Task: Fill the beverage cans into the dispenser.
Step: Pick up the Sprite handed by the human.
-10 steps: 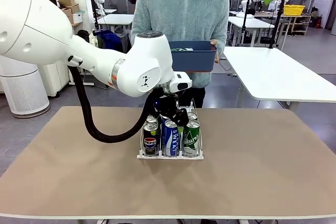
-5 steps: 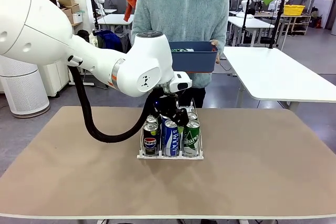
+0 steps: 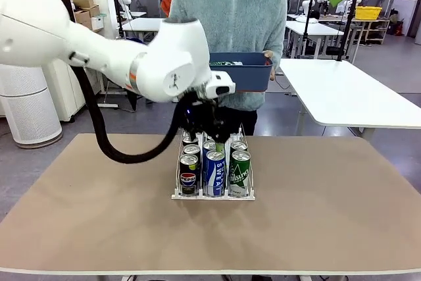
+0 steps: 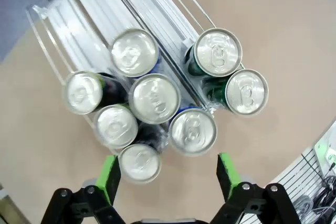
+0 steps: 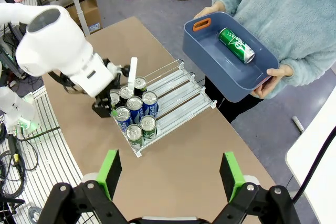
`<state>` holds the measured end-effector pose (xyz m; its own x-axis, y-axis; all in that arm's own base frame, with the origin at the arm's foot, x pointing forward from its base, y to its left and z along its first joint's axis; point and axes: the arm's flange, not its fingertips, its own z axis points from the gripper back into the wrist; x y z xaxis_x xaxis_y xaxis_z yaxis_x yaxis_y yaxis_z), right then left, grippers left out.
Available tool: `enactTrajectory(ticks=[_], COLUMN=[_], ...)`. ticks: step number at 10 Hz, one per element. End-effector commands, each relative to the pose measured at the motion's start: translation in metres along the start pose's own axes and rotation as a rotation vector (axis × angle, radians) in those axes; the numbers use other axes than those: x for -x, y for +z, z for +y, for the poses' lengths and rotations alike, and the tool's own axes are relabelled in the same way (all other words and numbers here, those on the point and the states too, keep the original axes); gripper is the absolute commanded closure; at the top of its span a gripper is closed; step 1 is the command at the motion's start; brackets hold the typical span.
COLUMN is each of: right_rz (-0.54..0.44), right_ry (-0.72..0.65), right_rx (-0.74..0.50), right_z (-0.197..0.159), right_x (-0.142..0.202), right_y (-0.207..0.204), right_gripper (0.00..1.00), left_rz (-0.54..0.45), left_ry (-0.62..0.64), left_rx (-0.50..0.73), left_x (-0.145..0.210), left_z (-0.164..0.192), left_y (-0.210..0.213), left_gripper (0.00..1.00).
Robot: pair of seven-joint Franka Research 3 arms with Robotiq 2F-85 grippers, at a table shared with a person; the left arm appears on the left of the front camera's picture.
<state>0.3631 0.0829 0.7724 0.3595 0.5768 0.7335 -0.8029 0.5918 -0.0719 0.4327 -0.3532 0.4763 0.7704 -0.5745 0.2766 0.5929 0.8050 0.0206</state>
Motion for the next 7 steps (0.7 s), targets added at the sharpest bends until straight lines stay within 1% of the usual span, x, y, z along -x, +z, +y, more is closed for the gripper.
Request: enactTrajectory(ticks=[1,3,4,7], right_rz=[0.001,0.001,0.001,0.001], right_ry=[-0.002,-0.002,-0.002,-0.002], right_rx=[-0.002,-0.002,-0.002,-0.002], right_z=[0.001,0.001,0.001,0.001], right_x=[0.001,0.001,0.001,0.001], right_y=[0.000,0.000,0.000,0.000], right_gripper=[0.00,0.00,0.00,0.00], left_rz=[-0.011,-0.081,-0.118,-0.235], left_ry=[-0.071,-0.089,-0.137,-0.195], left_rx=[-0.001,-0.007,0.016,0.015], left_x=[0.007,0.015,0.022,0.035], left_z=[0.028,0.052,0.063,0.092], left_y=[0.039,0.098,0.135,0.217], left_gripper=[0.03,0.03,0.03,0.03])
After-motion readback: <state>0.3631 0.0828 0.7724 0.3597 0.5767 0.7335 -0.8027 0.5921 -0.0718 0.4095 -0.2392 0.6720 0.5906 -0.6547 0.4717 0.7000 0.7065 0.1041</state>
